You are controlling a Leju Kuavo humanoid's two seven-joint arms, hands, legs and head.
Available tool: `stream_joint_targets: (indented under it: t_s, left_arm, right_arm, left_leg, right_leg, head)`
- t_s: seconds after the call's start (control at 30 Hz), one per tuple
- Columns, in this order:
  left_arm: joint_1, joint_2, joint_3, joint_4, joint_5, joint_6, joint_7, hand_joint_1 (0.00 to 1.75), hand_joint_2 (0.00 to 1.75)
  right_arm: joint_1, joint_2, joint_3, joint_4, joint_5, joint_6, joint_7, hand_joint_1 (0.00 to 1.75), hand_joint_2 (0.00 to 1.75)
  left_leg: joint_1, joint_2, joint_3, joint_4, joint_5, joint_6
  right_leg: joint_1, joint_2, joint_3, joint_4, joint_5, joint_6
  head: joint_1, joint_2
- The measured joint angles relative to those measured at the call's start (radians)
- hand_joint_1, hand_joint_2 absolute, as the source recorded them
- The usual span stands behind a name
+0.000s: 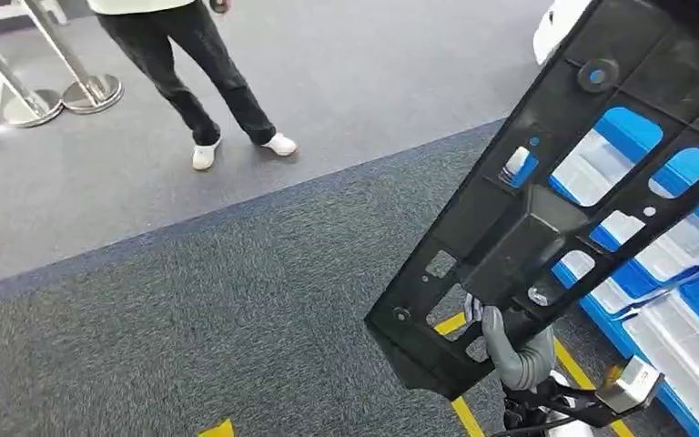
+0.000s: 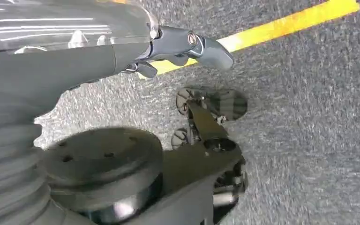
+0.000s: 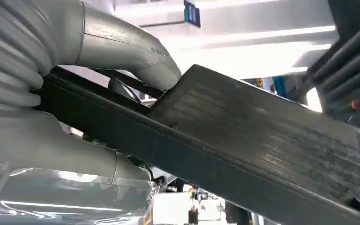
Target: Take the parts from the cabinet and place them on the table.
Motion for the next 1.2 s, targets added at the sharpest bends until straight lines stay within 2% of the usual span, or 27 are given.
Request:
stream_joint_targets:
  t_s: [0.03, 0.07, 0.1, 0.17, 0.2, 0.23, 0.3, 0.33, 0.37, 0.4, 0.5, 0.53, 0.57, 0.6, 0.67, 0.7, 0.73, 0.77, 0.83, 0.87, 0.9, 0.93, 1.03, 1.07, 1.1, 1.13, 1.2]
  left_arm:
    - [0.000, 0.001, 0.000, 0.000, -0.005, 0.000, -0.006, 0.00, 1.75]
    - [-0.002, 0.001, 0.000, 0.000, -0.007, 0.000, -0.010, 0.00, 1.75]
    - [-0.010, 0.003, 0.000, -0.001, -0.008, 0.003, -0.011, 0.00, 1.75]
    - [-0.023, 0.005, 0.000, -0.001, -0.008, 0.006, -0.005, 0.00, 1.75]
    - [-0.026, 0.005, 0.000, -0.001, -0.007, 0.010, -0.001, 0.00, 1.75]
    - [-0.026, 0.006, 0.000, -0.001, -0.005, 0.013, 0.002, 0.00, 1.75]
    - [-0.025, 0.007, 0.000, -0.001, -0.004, 0.013, 0.003, 0.00, 1.75]
    - [-0.026, 0.007, 0.000, -0.001, -0.004, 0.013, 0.003, 0.00, 1.75]
    - [-0.026, 0.007, 0.000, -0.001, -0.003, 0.013, 0.003, 0.00, 1.75]
    - [-0.030, 0.007, 0.000, -0.001, -0.001, 0.014, 0.003, 0.00, 1.75]
    - [-0.020, 0.010, 0.002, -0.001, 0.007, 0.020, 0.004, 0.00, 1.75]
    - [-0.018, 0.015, 0.003, -0.002, 0.010, 0.023, 0.005, 0.00, 1.75]
    - [-0.013, 0.016, 0.003, -0.002, 0.013, 0.023, 0.005, 0.00, 1.75]
    - [-0.014, 0.016, 0.003, -0.002, 0.014, 0.023, 0.005, 0.00, 1.75]
    - [-0.016, 0.016, 0.003, -0.002, 0.014, 0.027, 0.007, 0.00, 1.75]
    - [-0.014, 0.015, 0.003, -0.002, 0.013, 0.028, 0.010, 0.00, 1.75]
    - [-0.010, 0.015, 0.003, -0.002, 0.012, 0.031, 0.016, 0.00, 1.75]
    - [-0.006, 0.015, 0.003, -0.002, 0.011, 0.032, 0.021, 0.00, 1.75]
    - [-0.003, 0.015, 0.004, -0.002, 0.009, 0.032, 0.027, 0.00, 1.75]
    - [-0.003, 0.015, 0.004, -0.002, 0.008, 0.032, 0.031, 0.00, 1.75]
    - [-0.006, 0.016, 0.003, -0.002, 0.007, 0.032, 0.033, 0.00, 1.75]
    - [-0.006, 0.016, 0.003, -0.002, 0.007, 0.031, 0.032, 0.00, 1.75]
    - [0.001, 0.016, 0.003, -0.002, 0.003, 0.028, 0.030, 0.00, 1.75]
    - [0.004, 0.015, 0.003, -0.002, 0.002, 0.027, 0.029, 0.00, 1.75]
    - [0.003, 0.015, 0.003, -0.002, 0.002, 0.026, 0.027, 0.00, 1.75]
    - [-0.002, 0.015, 0.004, -0.002, 0.002, 0.026, 0.026, 0.00, 1.75]
    - [-0.004, 0.015, 0.003, -0.002, 0.002, 0.022, 0.023, 0.00, 1.75]
  right_arm:
    - [-0.003, 0.001, 0.000, 0.000, 0.000, 0.003, -0.006, 1.64, 1.75]
    - [-0.007, 0.001, 0.000, 0.002, 0.001, 0.003, -0.007, 1.64, 1.75]
    - [-0.009, 0.001, 0.000, 0.003, 0.001, 0.004, -0.010, 1.64, 1.75]
    - [-0.011, 0.002, 0.000, 0.011, 0.001, 0.004, -0.012, 1.64, 1.75]
    - [-0.014, 0.002, 0.000, 0.017, 0.000, 0.004, -0.012, 1.64, 1.75]
    - [-0.019, 0.002, 0.000, 0.024, -0.003, 0.005, -0.013, 1.64, 1.75]
    - [-0.030, 0.002, 0.000, 0.030, -0.003, 0.006, -0.014, 1.64, 1.75]
    - [-0.035, 0.002, 0.000, 0.032, -0.003, 0.006, -0.014, 1.64, 1.75]
    - [-0.039, 0.002, 0.000, 0.034, -0.003, 0.006, -0.014, 1.64, 1.75]
    - [-0.040, 0.003, 0.000, 0.037, -0.003, 0.006, -0.014, 1.64, 1.75]
    - [-0.052, 0.008, 0.001, 0.044, -0.004, 0.017, -0.015, 1.64, 1.75]
    - [-0.063, 0.010, 0.001, 0.046, -0.004, 0.020, -0.015, 1.64, 1.75]
    - [-0.076, 0.014, 0.001, 0.048, -0.003, 0.021, -0.013, 1.64, 1.75]
    - [-0.082, 0.019, 0.002, 0.049, -0.004, 0.022, -0.008, 1.64, 1.75]
    - [-0.084, 0.022, 0.002, 0.052, -0.003, 0.021, 0.000, 1.64, 1.75]
    - [-0.084, 0.022, 0.002, 0.053, -0.003, 0.019, 0.006, 1.64, 1.75]
    - [-0.083, 0.024, 0.002, 0.055, 0.000, 0.016, 0.011, 1.64, 1.75]
    - [-0.082, 0.025, 0.002, 0.056, 0.001, 0.015, 0.013, 1.64, 1.75]
    - [-0.079, 0.027, 0.002, 0.055, 0.002, 0.013, 0.013, 1.64, 1.75]
    - [-0.076, 0.027, 0.002, 0.054, 0.004, 0.013, 0.013, 1.64, 1.75]
    - [-0.071, 0.029, 0.002, 0.052, 0.006, 0.013, 0.013, 1.64, 1.75]
    - [-0.067, 0.029, 0.002, 0.048, 0.006, 0.012, 0.013, 1.64, 1.75]
    - [-0.063, 0.034, 0.005, 0.044, 0.012, 0.004, 0.013, 1.64, 1.75]
    - [-0.062, 0.034, 0.004, 0.040, 0.013, 0.003, 0.013, 1.64, 1.75]
    - [-0.061, 0.034, 0.004, 0.038, 0.015, 0.003, 0.012, 1.64, 1.75]
    - [-0.057, 0.034, 0.004, 0.036, 0.015, 0.003, 0.012, 1.64, 1.75]
    - [-0.046, 0.034, 0.005, 0.036, 0.016, 0.003, 0.012, 1.64, 1.75]
  left_leg:
    - [0.015, -0.010, 0.012, -0.015, 0.010, 0.009]
    - [0.013, -0.020, 0.012, -0.019, 0.013, 0.013]
    - [0.013, -0.028, 0.010, -0.019, 0.015, 0.016]
    - [0.011, -0.055, 0.006, -0.018, 0.017, 0.019]
    - [0.010, -0.068, 0.005, -0.017, 0.017, 0.019]
    - [0.010, -0.082, 0.006, -0.015, 0.017, 0.019]
    - [0.011, -0.110, 0.008, -0.010, 0.015, 0.016]
    - [0.011, -0.124, 0.008, -0.004, 0.013, 0.013]
    - [0.014, -0.134, 0.004, 0.000, 0.011, 0.009]
    - [0.007, -0.143, -0.004, 0.010, 0.010, 0.003]
    - [0.019, -0.173, -0.014, 0.001, 0.019, -0.017]
    - [0.013, -0.174, -0.018, 0.003, 0.017, -0.023]
    - [0.010, -0.111, -0.024, 0.022, 0.005, -0.027]
    - [0.010, -0.071, -0.051, 0.074, -0.031, -0.032]
    - [0.016, -0.049, -0.130, 0.234, -0.107, -0.039]
    - [0.019, -0.046, -0.164, 0.304, -0.129, -0.043]
    - [0.020, -0.045, -0.175, 0.324, -0.124, -0.045]
    - [0.021, -0.042, -0.156, 0.286, -0.093, -0.045]
    - [0.020, -0.025, -0.064, 0.118, -0.011, -0.038]
    - [0.016, 0.020, -0.014, 0.029, 0.019, -0.030]
    - [0.000, 0.055, -0.005, 0.007, 0.001, -0.017]
    - [0.003, 0.035, -0.008, 0.008, 0.006, -0.008]
    - [0.005, 0.004, -0.009, -0.003, 0.009, 0.006]
    - [0.012, -0.008, -0.001, -0.010, 0.014, 0.010]
    - [0.013, -0.017, 0.000, -0.013, 0.016, 0.016]
    - [0.013, -0.027, -0.002, -0.013, 0.017, 0.018]
    - [0.011, -0.056, -0.004, -0.012, 0.016, 0.020]
  right_leg:
    - [-0.004, 0.012, 0.001, 0.004, -0.008, 0.009]
    - [-0.007, 0.061, -0.007, 0.029, -0.028, 0.011]
    - [-0.007, 0.092, -0.035, 0.087, -0.066, 0.011]
    - [-0.009, 0.115, -0.116, 0.255, -0.141, 0.014]
    - [-0.009, 0.117, -0.145, 0.310, -0.152, 0.014]
    - [-0.009, 0.117, -0.149, 0.311, -0.133, 0.014]
    - [-0.012, 0.124, -0.090, 0.179, -0.043, 0.012]
    - [-0.015, 0.145, -0.046, 0.081, 0.006, 0.010]
    - [-0.019, 0.194, -0.021, 0.030, 0.006, 0.005]
    - [-0.020, 0.213, -0.018, 0.012, 0.001, 0.006]
    - [-0.010, 0.184, -0.024, 0.019, 0.003, -0.008]
    - [-0.022, 0.171, -0.020, 0.007, 0.009, -0.017]
    - [-0.020, 0.159, -0.016, 0.002, 0.011, -0.023]
    - [-0.017, 0.146, -0.015, 0.001, 0.011, -0.032]
    - [-0.011, 0.113, -0.014, 0.001, 0.008, -0.036]
    - [-0.010, 0.098, -0.014, 0.001, 0.007, -0.037]
    - [-0.009, 0.084, -0.013, 0.002, 0.005, -0.037]
    - [-0.008, 0.070, -0.010, 0.002, 0.002, -0.035]
    - [-0.008, 0.046, -0.001, 0.002, -0.004, -0.030]
    - [-0.005, 0.036, 0.005, 0.002, -0.008, -0.026]
    - [0.002, 0.027, 0.007, 0.003, -0.013, -0.020]
    - [0.002, 0.019, 0.007, 0.003, -0.014, -0.014]
    - [0.004, -0.010, 0.020, -0.003, -0.019, 0.002]
    - [-0.004, 0.019, 0.021, 0.008, -0.031, 0.008]
    - [-0.004, 0.069, 0.002, 0.047, -0.060, 0.009]
    - [-0.004, 0.101, -0.035, 0.123, -0.102, 0.010]
    - [-0.004, 0.118, -0.119, 0.287, -0.165, 0.011]
  head:
    - [0.000, 0.000]
    - [0.000, 0.000]
    - [0.001, 0.000]
    - [0.000, 0.000]
    - [0.001, 0.000]
    - [0.001, 0.000]
    - [0.000, 0.000]
    - [0.001, 0.000]
    - [0.001, 0.000]
    - [0.001, 0.000]
    - [0.000, 0.000]
    - [0.001, 0.000]
    - [0.000, 0.000]
    - [0.000, 0.000]
    - [0.000, 0.000]
    - [0.000, 0.000]
    - [0.000, 0.000]
    - [0.000, 0.000]
    - [0.000, 0.000]
    - [0.000, 0.000]
    - [0.000, 0.000]
    - [0.000, 0.000]
    - [0.000, 0.000]
    - [0.001, 0.000]
    - [0.000, 0.000]
    - [0.001, 0.000]
    - [0.000, 0.000]
